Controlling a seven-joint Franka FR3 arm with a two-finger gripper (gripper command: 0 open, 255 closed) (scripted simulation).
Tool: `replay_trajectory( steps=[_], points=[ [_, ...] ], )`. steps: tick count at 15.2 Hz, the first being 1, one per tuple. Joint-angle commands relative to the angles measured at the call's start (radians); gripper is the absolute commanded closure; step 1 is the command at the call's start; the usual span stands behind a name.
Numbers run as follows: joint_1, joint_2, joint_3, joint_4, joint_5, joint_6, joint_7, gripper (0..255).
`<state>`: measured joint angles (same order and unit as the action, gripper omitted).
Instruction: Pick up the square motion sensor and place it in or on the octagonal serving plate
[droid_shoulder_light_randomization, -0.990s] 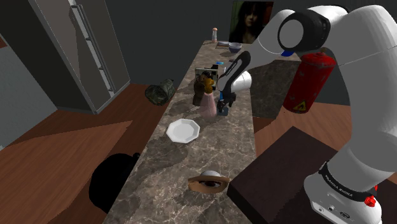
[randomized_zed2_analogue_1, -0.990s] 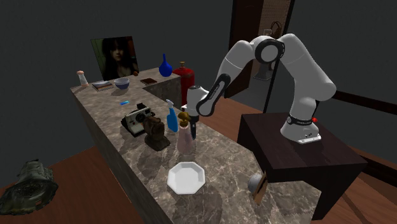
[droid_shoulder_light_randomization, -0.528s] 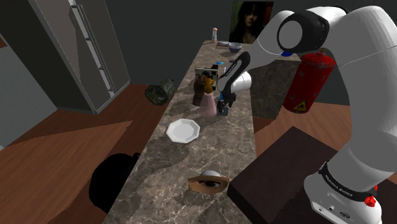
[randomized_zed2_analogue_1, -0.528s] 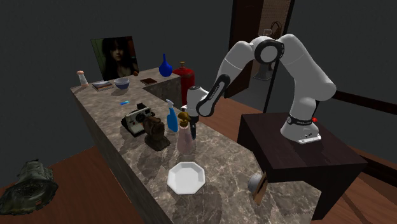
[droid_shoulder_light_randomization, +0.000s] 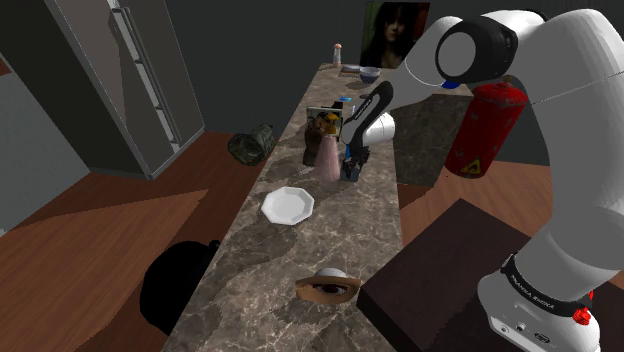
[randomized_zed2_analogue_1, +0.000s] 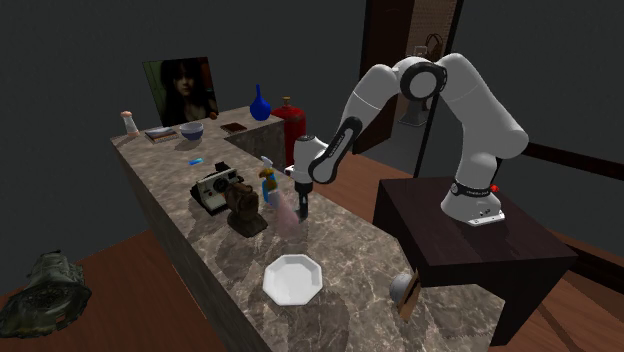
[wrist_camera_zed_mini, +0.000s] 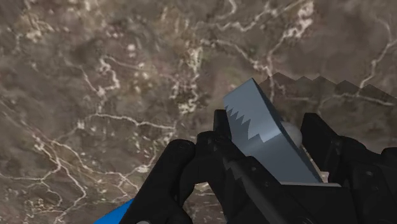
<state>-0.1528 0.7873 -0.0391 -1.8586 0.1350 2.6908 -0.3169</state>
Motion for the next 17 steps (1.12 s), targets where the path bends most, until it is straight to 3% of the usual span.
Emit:
replay_trajectory(
  steps=[1, 17],
  points=[
    [0.000, 0.000, 0.000, 0.000, 0.000, 0.000, 0.000, 255],
    [0.013, -0.173, -0.018, -0.058, -0.015, -0.115, 0.015, 255]
  ],
)
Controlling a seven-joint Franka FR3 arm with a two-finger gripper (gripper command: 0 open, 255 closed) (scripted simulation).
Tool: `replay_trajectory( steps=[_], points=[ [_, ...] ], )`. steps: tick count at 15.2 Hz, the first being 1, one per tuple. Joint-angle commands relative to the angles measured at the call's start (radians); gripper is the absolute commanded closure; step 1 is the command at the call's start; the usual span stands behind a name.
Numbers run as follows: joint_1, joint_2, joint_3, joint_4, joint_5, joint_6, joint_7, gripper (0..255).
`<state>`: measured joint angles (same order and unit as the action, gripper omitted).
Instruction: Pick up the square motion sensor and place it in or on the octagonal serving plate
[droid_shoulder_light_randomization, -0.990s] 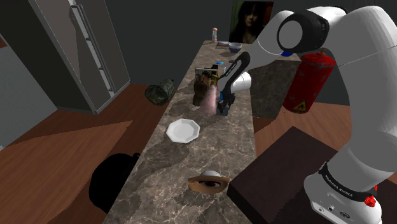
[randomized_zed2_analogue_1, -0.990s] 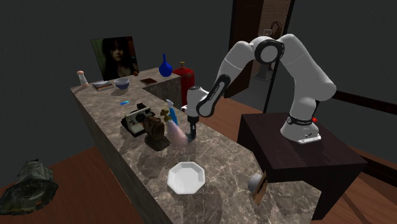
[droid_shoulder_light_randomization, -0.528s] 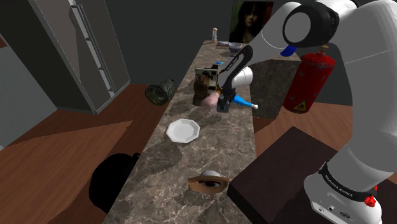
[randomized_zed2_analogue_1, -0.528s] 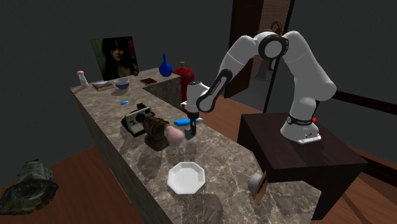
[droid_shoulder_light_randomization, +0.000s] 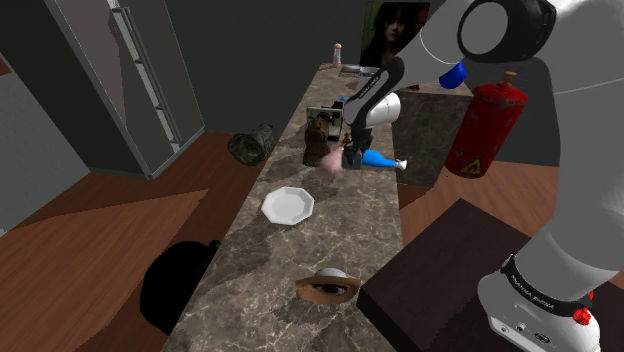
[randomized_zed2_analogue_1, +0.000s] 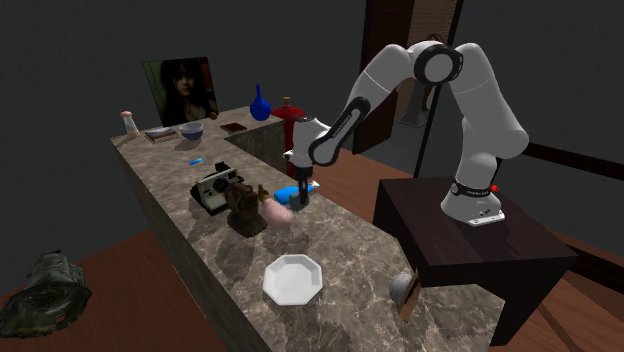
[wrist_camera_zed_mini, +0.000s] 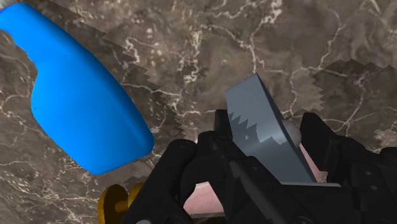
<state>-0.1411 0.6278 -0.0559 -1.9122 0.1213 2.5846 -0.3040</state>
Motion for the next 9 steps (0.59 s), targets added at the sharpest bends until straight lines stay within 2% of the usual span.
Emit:
replay_trajectory(
  steps=[1, 2, 9],
  points=[
    [0.002, -0.024, -0.002, -0.006, -0.003, -0.018, 0.003, 255],
    [0.002, -0.025, -0.002, -0.007, -0.003, -0.018, 0.003, 255],
    [0.142, -0.031, 0.004, -0.012, -0.023, -0.014, 0.165, 255]
  ],
)
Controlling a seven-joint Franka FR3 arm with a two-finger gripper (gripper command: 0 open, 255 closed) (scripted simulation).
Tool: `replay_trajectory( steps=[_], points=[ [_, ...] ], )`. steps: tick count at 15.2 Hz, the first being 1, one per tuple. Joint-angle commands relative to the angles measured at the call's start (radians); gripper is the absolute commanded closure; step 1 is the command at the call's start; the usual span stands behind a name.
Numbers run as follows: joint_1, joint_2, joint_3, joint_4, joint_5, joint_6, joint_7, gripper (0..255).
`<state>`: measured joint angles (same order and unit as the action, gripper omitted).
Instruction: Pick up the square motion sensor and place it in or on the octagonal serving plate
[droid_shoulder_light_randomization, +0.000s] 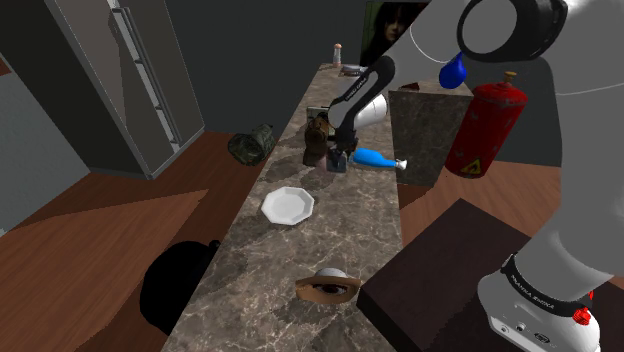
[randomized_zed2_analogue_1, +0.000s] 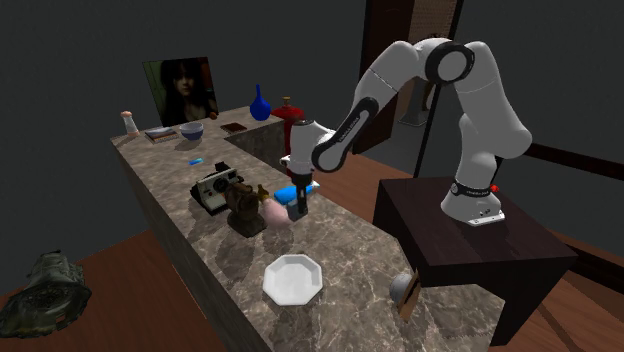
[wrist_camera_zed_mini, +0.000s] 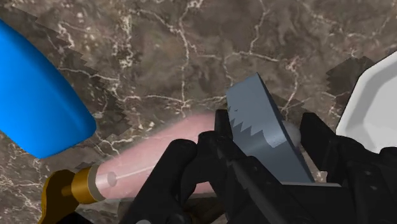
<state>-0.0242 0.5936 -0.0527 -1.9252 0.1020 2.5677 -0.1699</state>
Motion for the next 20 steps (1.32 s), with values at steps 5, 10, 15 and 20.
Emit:
replay_trajectory(
  steps=[5, 10, 15, 20],
  points=[
    [0.124, 0.019, 0.005, 0.033, -0.019, -0.010, 0.146, 255],
    [0.219, 0.050, 0.009, 0.094, -0.034, -0.038, 0.258, 255],
    [0.318, 0.106, 0.013, 0.202, -0.049, -0.088, 0.377, 255],
    [0.317, 0.158, 0.016, 0.214, -0.047, -0.049, 0.375, 255]
  ],
)
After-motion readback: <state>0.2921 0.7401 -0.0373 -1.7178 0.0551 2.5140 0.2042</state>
